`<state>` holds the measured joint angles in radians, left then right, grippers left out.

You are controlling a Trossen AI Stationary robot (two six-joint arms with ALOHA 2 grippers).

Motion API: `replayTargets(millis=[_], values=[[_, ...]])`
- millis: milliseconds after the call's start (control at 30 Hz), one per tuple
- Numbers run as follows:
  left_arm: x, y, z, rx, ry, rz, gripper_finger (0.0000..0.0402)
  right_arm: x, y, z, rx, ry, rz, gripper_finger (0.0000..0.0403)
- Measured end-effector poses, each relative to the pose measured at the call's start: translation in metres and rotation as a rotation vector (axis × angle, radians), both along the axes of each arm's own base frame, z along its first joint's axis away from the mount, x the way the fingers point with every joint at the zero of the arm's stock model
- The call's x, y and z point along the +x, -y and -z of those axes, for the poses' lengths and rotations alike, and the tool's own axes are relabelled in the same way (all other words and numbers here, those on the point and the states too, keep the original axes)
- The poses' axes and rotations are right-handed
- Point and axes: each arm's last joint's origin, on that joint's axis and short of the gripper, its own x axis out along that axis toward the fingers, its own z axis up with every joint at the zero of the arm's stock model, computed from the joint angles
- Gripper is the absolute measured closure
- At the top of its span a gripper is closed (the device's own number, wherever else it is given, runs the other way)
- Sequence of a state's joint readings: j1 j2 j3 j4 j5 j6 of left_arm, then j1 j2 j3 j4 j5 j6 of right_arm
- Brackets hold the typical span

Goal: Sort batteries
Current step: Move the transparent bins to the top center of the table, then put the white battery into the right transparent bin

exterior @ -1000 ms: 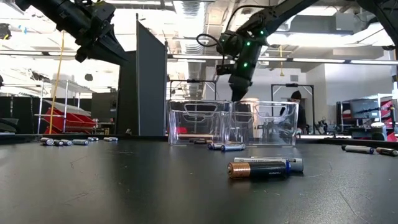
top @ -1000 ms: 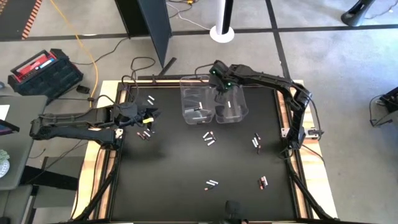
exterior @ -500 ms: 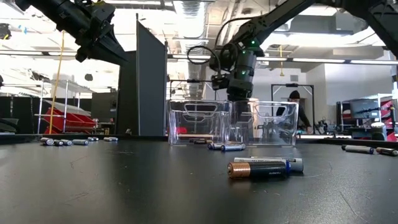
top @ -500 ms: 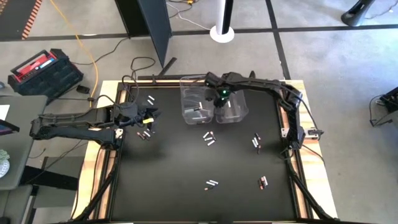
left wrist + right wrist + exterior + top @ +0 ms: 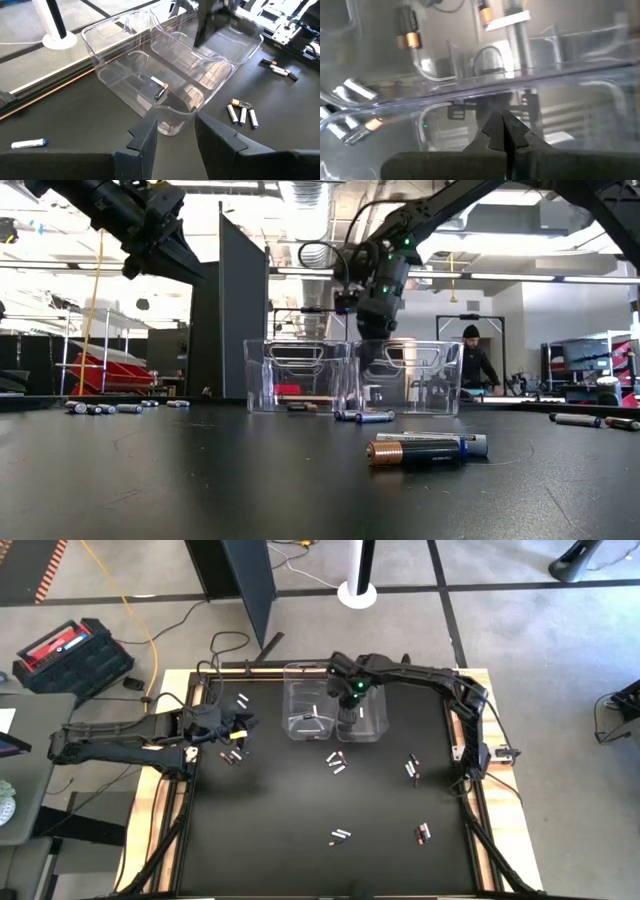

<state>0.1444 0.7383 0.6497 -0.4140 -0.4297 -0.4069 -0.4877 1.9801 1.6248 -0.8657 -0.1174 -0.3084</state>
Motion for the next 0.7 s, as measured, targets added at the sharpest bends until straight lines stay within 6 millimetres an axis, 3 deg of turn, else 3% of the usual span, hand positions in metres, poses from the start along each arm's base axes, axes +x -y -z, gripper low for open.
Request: replayTargets(millis=[167, 333, 500, 700], values=[[0.000, -0.001, 0.000, 0.051, -0.033, 0.012, 0.0274, -0.015, 0.003, -0.048, -0.037, 0.058, 0.121, 0.0403], [-0.001, -0.005, -0.001, 0.128, -0.082, 0.013, 0.0274, -0.048, -0.010, -0.104, -0.011, 0.155, 0.306, 0.0403], [-0.003, -0.011, -0.001, 0.191, -0.136, 0.014, 0.0274, -0.083, -0.056, -0.144, -0.076, 0.241, 0.456, 0.0403], [-0.006, -0.010, -0.004, 0.216, -0.131, 0.058, 0.0274, -0.128, -0.123, -0.154, -0.069, 0.335, 0.627, 0.0403]])
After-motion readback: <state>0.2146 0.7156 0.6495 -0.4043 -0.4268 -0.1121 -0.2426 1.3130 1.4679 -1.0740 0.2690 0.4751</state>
